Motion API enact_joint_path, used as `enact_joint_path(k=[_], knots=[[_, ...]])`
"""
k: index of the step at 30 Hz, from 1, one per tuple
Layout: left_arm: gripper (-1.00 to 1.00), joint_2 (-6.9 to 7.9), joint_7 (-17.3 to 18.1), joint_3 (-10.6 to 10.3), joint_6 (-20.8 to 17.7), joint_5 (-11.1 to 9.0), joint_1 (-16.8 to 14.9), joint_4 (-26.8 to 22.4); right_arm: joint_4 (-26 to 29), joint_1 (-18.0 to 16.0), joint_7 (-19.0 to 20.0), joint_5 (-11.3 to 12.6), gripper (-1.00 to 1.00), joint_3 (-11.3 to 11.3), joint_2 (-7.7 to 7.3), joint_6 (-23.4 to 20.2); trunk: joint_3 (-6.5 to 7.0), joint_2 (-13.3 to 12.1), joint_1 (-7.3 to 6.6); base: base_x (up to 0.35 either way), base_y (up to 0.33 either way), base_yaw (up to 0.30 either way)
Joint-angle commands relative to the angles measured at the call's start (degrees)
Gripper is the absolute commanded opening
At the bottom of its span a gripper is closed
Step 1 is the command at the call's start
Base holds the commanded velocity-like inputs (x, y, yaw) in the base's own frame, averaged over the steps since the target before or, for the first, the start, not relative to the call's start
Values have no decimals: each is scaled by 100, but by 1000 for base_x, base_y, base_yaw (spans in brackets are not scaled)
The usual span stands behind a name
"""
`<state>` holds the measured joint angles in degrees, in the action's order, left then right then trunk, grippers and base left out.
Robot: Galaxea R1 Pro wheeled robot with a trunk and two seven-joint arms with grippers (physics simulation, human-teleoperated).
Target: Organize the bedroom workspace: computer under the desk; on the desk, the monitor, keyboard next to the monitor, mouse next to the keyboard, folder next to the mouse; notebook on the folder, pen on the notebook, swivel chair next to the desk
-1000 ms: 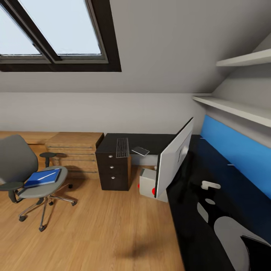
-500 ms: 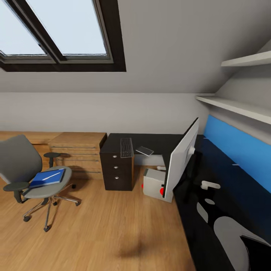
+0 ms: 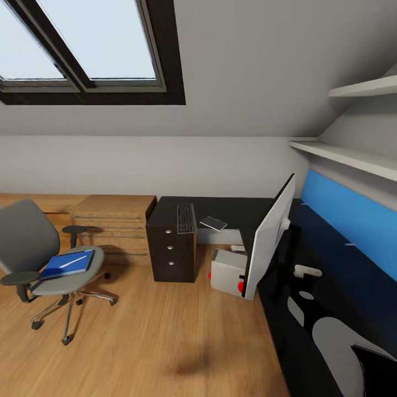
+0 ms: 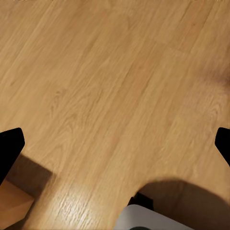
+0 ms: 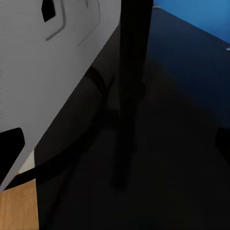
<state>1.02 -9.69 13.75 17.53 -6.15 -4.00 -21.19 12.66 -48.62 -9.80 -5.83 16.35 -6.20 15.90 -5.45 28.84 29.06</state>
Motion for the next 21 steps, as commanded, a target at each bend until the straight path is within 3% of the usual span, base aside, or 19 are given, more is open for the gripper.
enact_joint_path(k=[1,21], knots=[[100,2,2,-13,23,-61,-4,5,-9,-7,-14,-59,100,35,3,17,-11,10,3,10,1,0],[100,1,2,-13,24,-59,-4,2,-9,-7,-14,-59,100,27,14,18,-11,10,3,141,44,0]])
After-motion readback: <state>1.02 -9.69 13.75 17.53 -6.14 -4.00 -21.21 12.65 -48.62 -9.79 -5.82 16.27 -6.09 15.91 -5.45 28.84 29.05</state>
